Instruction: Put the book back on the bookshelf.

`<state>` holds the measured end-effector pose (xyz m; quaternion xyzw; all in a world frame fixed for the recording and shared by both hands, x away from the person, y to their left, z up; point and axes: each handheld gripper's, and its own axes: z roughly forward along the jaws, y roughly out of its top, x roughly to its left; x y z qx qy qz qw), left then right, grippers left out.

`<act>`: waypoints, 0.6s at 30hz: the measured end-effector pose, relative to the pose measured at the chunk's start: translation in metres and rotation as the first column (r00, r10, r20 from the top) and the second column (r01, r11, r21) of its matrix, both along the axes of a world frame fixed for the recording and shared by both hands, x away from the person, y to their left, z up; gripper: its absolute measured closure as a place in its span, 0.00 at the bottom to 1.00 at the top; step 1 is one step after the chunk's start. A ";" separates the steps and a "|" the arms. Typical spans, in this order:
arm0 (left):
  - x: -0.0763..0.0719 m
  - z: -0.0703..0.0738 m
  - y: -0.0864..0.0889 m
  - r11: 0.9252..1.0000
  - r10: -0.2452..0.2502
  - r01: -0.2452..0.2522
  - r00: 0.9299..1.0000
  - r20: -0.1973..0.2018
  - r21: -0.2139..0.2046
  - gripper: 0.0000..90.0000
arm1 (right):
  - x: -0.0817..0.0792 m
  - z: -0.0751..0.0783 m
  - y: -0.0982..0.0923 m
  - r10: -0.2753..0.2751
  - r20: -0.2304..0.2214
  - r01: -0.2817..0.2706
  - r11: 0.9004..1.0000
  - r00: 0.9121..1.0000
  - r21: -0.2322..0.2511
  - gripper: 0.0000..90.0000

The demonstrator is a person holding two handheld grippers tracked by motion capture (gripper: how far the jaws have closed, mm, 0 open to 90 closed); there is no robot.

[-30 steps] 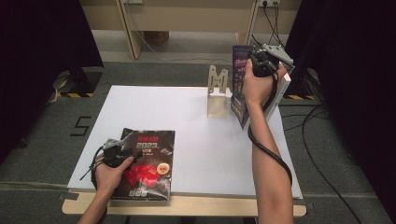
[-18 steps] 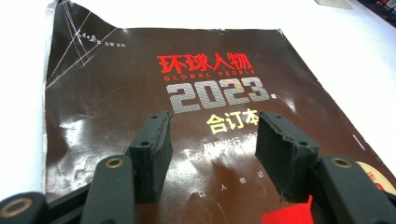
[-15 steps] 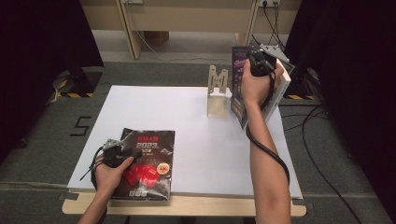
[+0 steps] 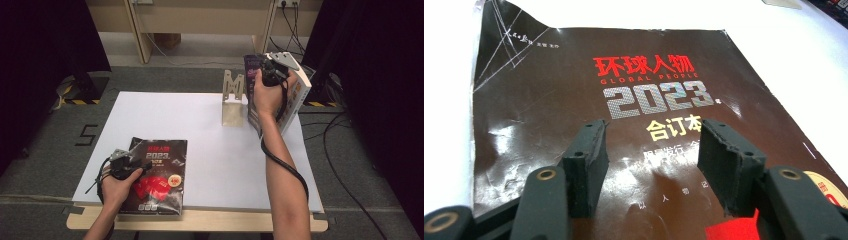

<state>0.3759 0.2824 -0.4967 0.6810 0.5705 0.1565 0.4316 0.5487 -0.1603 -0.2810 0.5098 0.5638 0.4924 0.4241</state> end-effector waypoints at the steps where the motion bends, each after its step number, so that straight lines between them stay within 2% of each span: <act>1: 0.000 0.000 0.000 1.000 -0.001 0.001 1.000 0.000 0.001 0.49 | -0.001 0.000 0.000 0.000 0.001 0.000 1.000 1.000 -0.001 0.94; 9: -0.001 0.000 0.000 1.000 -0.001 0.001 1.000 0.002 0.003 0.49 | -0.016 0.000 -0.004 -0.005 -0.024 0.005 1.000 1.000 -0.003 0.94; 18: -0.001 0.000 -0.002 1.000 -0.006 0.006 1.000 0.000 0.006 0.49 | -0.043 -0.001 -0.012 0.040 -0.056 -0.039 0.999 0.998 0.018 0.93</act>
